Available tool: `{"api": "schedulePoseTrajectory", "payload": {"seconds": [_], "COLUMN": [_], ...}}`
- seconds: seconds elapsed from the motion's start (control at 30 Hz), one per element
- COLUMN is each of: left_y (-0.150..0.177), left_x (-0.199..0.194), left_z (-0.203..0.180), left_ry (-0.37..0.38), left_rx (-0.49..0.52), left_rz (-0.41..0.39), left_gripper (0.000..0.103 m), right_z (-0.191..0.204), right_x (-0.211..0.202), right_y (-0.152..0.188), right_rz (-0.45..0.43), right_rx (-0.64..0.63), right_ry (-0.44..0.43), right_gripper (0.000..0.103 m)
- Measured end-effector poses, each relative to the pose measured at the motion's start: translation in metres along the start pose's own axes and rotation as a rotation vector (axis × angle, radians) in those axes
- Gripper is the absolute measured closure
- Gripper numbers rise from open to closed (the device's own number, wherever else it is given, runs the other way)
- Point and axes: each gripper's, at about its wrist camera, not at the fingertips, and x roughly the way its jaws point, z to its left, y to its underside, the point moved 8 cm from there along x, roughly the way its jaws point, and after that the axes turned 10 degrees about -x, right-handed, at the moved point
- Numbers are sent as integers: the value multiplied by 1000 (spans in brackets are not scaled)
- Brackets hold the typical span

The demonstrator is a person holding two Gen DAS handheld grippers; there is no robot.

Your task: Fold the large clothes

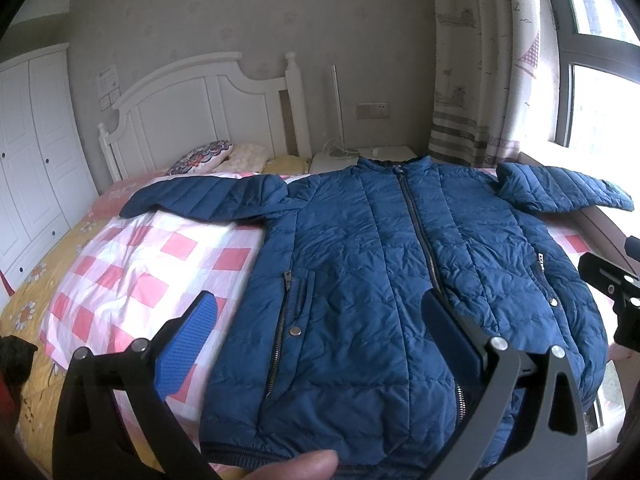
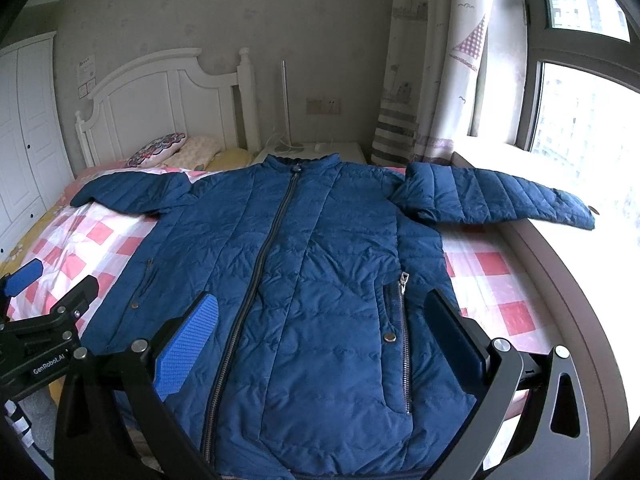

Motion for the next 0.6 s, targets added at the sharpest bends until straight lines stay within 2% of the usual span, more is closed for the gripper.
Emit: {"api": "schedulePoseTrajectory", "payload": {"seconds": [0.6], "left_y": [0], "left_x": [0], "left_z": [0], "left_ry": [2], "left_rx": [-1], "left_rz": [4], "left_gripper": [2], "right_z": [2], "right_x": [2], "right_y": [3], "right_rz": [4], "right_rx": [4], "right_ry": [-8], "right_gripper": [4]}}
